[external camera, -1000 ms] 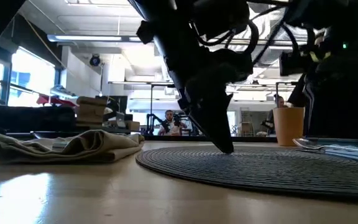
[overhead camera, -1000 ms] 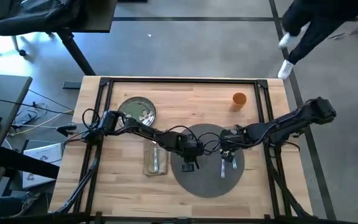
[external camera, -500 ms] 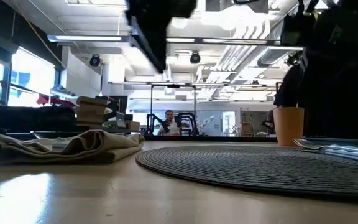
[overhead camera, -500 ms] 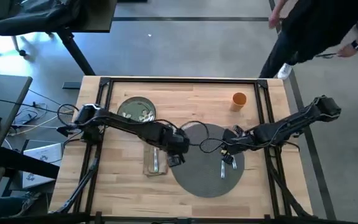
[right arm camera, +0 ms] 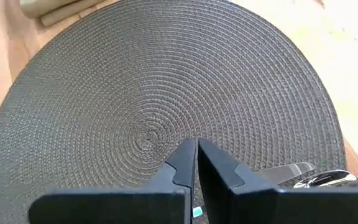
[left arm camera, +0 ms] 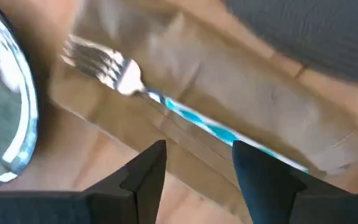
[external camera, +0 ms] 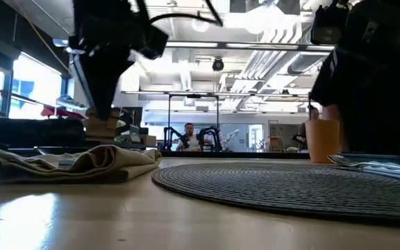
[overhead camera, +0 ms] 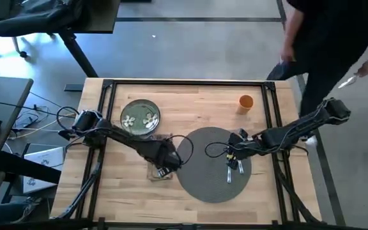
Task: Set table place
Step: Adjust the brown table napkin
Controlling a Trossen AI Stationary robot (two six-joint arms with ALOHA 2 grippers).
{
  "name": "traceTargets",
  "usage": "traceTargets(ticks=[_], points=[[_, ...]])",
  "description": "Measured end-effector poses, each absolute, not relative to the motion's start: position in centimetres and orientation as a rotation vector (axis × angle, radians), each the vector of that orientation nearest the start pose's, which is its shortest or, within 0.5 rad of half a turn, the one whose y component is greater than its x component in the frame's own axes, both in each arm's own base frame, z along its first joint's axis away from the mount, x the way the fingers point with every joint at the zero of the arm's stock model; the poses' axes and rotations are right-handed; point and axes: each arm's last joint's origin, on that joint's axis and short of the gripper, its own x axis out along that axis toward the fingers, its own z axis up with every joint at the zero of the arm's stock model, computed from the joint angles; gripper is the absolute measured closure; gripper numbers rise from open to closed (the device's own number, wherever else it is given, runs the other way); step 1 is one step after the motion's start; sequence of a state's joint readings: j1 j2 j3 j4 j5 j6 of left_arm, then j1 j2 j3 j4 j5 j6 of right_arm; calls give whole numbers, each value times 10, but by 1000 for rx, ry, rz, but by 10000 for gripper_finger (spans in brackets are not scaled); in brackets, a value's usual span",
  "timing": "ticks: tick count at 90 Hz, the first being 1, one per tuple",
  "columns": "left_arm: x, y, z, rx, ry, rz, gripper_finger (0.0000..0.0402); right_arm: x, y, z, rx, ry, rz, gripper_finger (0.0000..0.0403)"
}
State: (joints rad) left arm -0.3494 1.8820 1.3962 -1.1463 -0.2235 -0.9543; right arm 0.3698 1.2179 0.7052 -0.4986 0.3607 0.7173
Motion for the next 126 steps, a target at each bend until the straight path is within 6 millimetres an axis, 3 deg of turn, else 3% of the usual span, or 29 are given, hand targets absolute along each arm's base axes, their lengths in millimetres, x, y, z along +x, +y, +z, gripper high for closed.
traceTargets(ticks=[44, 77, 108, 117, 126], points=[[310, -100, 151, -597, 1089, 1020, 231, 211, 70, 203, 310, 869, -346, 403], [304, -108, 129, -714, 1029, 943, 231, 211, 71, 203, 316, 876, -335, 403], [296, -138, 134, -729, 1062, 901, 231, 210, 73, 203, 318, 876, -330, 403], [297, -139, 146, -679, 1081, 895, 231, 210, 73, 203, 318, 876, -330, 403], [302, -137, 174, -615, 1026, 858, 231, 210, 73, 203, 318, 876, -330, 403]])
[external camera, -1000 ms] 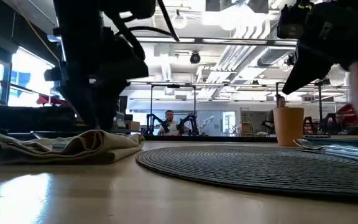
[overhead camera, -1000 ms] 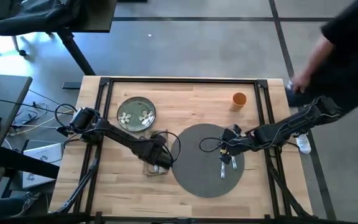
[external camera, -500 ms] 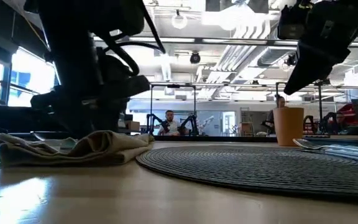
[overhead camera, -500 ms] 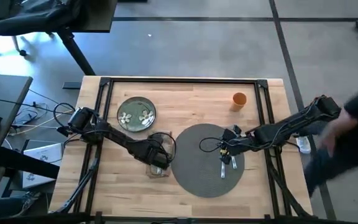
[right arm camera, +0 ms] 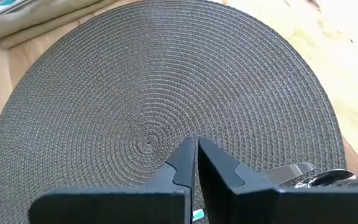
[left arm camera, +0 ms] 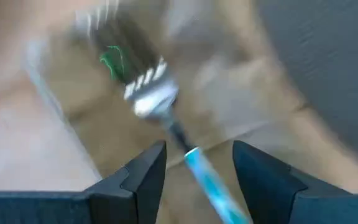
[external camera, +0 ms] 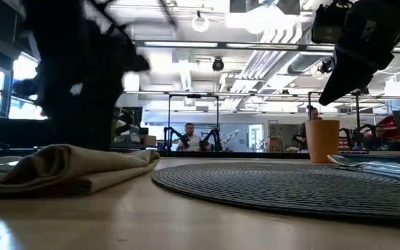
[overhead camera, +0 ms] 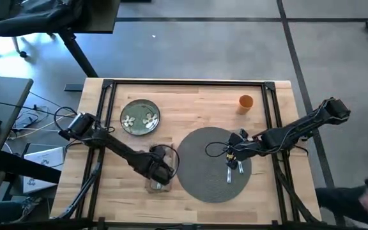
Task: Set table place
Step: Adjust the brown table napkin, then put the green plate to the left of the blue table knife on the gray placemat
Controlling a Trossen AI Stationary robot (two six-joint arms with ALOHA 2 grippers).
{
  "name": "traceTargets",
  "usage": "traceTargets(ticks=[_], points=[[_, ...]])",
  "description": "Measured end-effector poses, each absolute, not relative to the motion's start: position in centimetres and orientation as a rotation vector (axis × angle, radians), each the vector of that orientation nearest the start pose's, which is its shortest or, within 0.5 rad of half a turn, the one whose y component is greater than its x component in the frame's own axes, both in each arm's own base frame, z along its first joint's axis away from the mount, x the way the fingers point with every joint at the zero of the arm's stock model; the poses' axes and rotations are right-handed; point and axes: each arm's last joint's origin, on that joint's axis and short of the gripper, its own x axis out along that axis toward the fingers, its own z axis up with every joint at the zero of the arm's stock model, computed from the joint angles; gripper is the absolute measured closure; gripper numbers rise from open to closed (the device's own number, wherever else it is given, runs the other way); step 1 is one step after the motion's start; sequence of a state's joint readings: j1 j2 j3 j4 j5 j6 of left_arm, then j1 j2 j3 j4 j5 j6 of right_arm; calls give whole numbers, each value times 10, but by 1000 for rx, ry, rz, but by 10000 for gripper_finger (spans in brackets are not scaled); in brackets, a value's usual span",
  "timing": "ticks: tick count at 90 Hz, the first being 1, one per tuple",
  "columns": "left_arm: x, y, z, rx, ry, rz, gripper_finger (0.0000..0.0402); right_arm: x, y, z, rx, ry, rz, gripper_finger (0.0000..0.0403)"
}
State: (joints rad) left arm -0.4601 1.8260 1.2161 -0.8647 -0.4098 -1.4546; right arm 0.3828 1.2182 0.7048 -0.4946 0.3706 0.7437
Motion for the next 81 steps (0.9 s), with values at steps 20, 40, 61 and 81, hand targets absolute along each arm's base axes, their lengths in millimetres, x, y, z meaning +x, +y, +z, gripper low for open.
traceTargets(ticks=[20, 40, 61, 81], points=[[290, -111, 224, -452, 1026, 796, 231, 210, 73, 203, 318, 876, -330, 403], [263, -54, 260, -318, 1122, 852, 222, 210, 73, 203, 322, 880, -324, 403], [256, -5, 230, -161, 1286, 661, 195, 210, 73, 203, 323, 880, -322, 403], [255, 2, 183, -68, 1348, 458, 206, 210, 74, 203, 340, 882, -324, 403]])
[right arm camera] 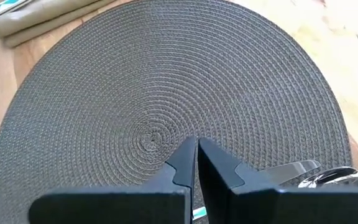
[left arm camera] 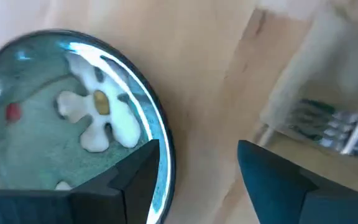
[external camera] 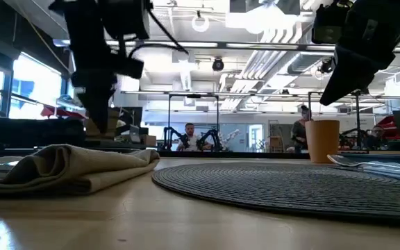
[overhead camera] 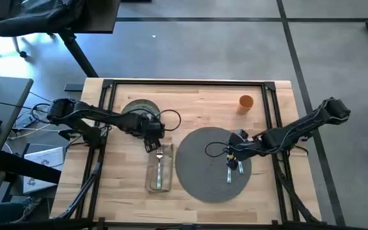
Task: Set table place
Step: Put the green plate to the left of the blue table knife on the gray placemat
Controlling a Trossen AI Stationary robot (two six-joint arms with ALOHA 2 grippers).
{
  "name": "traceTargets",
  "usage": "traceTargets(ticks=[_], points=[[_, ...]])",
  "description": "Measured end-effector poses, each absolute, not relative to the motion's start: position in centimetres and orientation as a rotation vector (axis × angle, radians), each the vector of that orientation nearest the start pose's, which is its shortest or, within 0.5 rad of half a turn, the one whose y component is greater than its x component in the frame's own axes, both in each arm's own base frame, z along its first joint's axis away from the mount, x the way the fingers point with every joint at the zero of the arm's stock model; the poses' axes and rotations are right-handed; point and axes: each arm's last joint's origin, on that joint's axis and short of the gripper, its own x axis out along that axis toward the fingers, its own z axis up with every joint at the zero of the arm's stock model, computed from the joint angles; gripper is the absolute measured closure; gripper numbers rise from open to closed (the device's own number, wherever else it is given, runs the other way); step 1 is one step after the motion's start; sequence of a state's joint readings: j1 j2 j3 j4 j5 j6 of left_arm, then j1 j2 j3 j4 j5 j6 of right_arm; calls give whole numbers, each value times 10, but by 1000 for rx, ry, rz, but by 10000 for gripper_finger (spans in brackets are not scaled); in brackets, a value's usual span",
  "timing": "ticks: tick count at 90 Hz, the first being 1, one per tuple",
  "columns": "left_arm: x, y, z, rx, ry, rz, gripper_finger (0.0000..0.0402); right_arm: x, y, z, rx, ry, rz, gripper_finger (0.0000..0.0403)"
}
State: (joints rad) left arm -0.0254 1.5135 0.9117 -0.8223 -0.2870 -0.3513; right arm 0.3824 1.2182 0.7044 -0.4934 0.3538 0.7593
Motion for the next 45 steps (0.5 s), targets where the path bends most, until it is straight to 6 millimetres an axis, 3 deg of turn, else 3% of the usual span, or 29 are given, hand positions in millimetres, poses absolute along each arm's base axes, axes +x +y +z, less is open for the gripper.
traceTargets(ticks=[24, 45], points=[[230, 8, 148, 22, 1419, 575, 213, 210, 73, 203, 333, 870, -338, 403], [218, 14, 131, 43, 1400, 661, 217, 211, 73, 203, 332, 867, -344, 403]])
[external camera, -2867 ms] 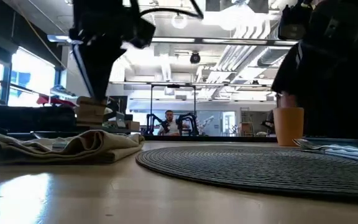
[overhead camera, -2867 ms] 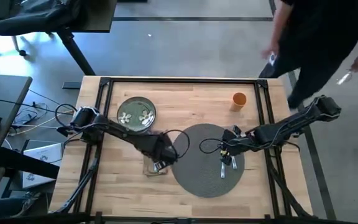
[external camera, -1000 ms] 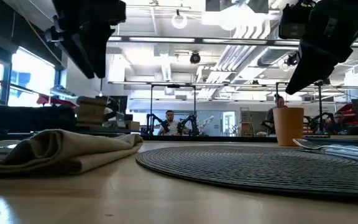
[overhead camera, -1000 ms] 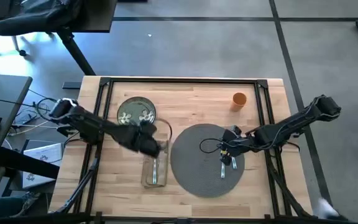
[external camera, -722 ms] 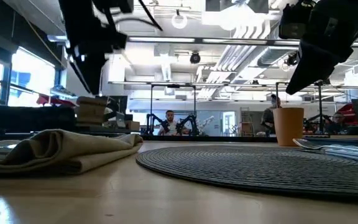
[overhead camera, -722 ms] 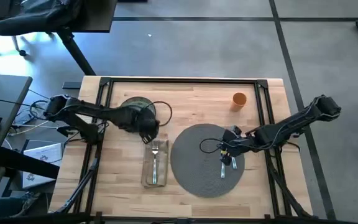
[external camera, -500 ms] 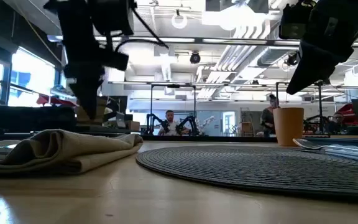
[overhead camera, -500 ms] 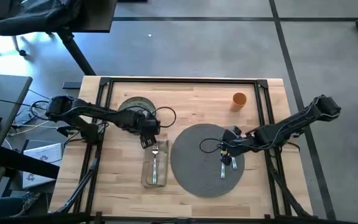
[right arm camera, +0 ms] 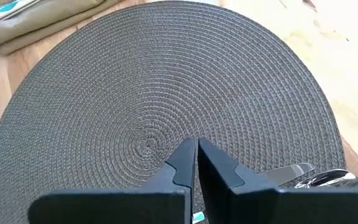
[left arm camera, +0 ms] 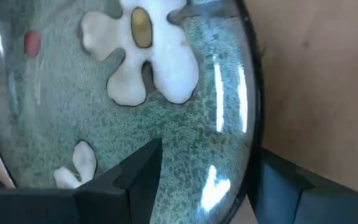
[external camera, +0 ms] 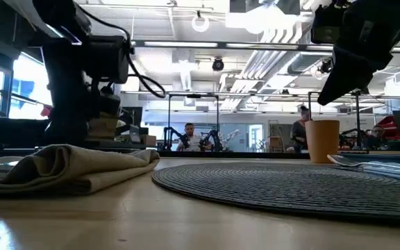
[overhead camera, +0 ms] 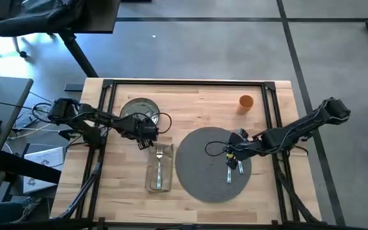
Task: Set table place
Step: Put the green plate to the left of the blue table knife on the gray placemat
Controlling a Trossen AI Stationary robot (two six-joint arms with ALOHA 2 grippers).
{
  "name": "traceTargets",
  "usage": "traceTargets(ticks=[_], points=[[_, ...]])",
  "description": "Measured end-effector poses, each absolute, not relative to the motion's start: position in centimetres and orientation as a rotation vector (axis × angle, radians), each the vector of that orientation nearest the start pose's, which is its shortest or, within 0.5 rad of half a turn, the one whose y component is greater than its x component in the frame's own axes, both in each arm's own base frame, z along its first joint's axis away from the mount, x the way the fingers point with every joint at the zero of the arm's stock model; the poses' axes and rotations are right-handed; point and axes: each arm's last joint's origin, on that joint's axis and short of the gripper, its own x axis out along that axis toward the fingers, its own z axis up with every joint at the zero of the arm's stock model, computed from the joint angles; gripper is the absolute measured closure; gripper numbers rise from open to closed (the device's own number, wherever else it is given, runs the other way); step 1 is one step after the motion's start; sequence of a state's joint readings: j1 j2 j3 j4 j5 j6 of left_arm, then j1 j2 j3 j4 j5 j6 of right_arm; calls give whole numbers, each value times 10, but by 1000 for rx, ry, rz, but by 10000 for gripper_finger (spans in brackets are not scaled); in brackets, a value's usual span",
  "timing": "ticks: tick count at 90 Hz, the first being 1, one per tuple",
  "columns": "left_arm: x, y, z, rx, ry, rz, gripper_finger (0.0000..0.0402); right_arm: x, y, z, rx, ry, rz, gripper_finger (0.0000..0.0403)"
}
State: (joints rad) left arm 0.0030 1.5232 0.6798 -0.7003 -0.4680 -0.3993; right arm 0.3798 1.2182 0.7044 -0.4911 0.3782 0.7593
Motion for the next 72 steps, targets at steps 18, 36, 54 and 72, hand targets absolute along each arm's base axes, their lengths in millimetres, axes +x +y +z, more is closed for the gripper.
traceTargets(ticks=[18, 36, 54, 72], points=[[213, 15, 122, 131, 1376, 651, 280, 211, 73, 203, 333, 865, -344, 403], [210, 20, 120, 303, 1360, 735, 386, 211, 73, 203, 334, 859, -349, 403], [222, 16, 138, 305, 1376, 708, 398, 211, 73, 203, 349, 871, -336, 403], [255, -2, 184, 294, 1309, 572, 401, 211, 73, 203, 343, 870, -335, 403]])
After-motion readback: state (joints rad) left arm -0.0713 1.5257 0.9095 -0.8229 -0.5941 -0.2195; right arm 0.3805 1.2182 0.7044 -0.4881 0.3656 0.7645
